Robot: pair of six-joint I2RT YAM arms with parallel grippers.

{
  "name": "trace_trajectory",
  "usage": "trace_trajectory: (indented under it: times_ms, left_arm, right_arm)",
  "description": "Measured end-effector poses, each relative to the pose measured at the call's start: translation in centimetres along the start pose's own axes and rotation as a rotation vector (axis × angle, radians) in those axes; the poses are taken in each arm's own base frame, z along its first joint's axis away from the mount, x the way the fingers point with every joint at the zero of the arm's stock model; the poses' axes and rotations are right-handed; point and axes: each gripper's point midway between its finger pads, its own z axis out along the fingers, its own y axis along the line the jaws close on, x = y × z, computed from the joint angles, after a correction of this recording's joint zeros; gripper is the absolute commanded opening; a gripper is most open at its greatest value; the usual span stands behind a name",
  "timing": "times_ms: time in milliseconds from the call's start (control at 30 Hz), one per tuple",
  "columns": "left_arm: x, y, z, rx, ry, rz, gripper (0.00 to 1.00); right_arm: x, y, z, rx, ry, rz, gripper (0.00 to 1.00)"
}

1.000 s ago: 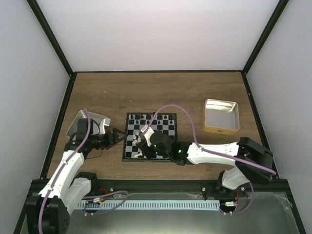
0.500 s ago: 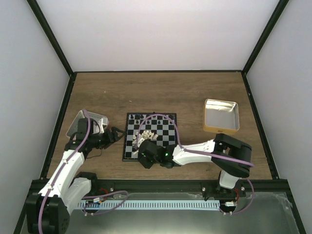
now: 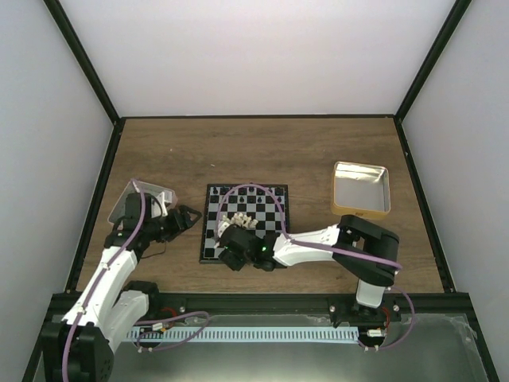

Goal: Set up the chess pieces on the board
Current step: Pick up the chess piece from the chessboard.

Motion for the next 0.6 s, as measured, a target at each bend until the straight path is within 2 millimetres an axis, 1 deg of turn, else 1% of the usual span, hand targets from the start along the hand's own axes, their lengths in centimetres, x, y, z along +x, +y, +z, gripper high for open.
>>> trace_trajectory:
  times_ms: [33,167,233,300,367,467,533,600]
  left_arm:
    - [-0.1,0.0,-0.1,-0.003,-0.007,0.001,0.75]
    - [-0.1,-0.2,-0.3,-0.004,-0.033,0.007,0.70]
    - [0.5,-0.2,-0.1,-0.010,-0.024,0.017,0.70]
    - [1.5,-0.1,0.4,-0.027,-0.001,0.035,0.69]
    - [2.4,0.0,1.1,-0.050,0.028,0.056,0.69]
    - [3.7,0.3,2.3,-0.092,0.078,0.086,0.66]
    - [4.6,0.8,3.2,-0.138,0.117,0.107,0.63]
    - [5.3,1.4,4.1,-0.190,0.153,0.136,0.61]
  right_arm:
    - [-0.2,0.0,0.0,0.000,-0.002,0.002,0.63]
    - [-0.3,0.0,0.1,-0.016,0.000,0.035,0.52]
    - [-0.2,0.0,0.0,-0.027,0.007,0.081,0.49]
    - [-0.5,-0.2,-0.4,-0.039,0.003,0.147,0.48]
    - [-0.9,-0.7,-1.3,-0.047,-0.014,0.225,0.47]
    - [-1.5,-1.7,-3.2,-0.061,-0.057,0.360,0.47]
    - [-1.5,-2.3,-4.1,-0.067,-0.073,0.437,0.46]
    - [-1.1,-2.9,-4.8,-0.068,-0.078,0.511,0.46]
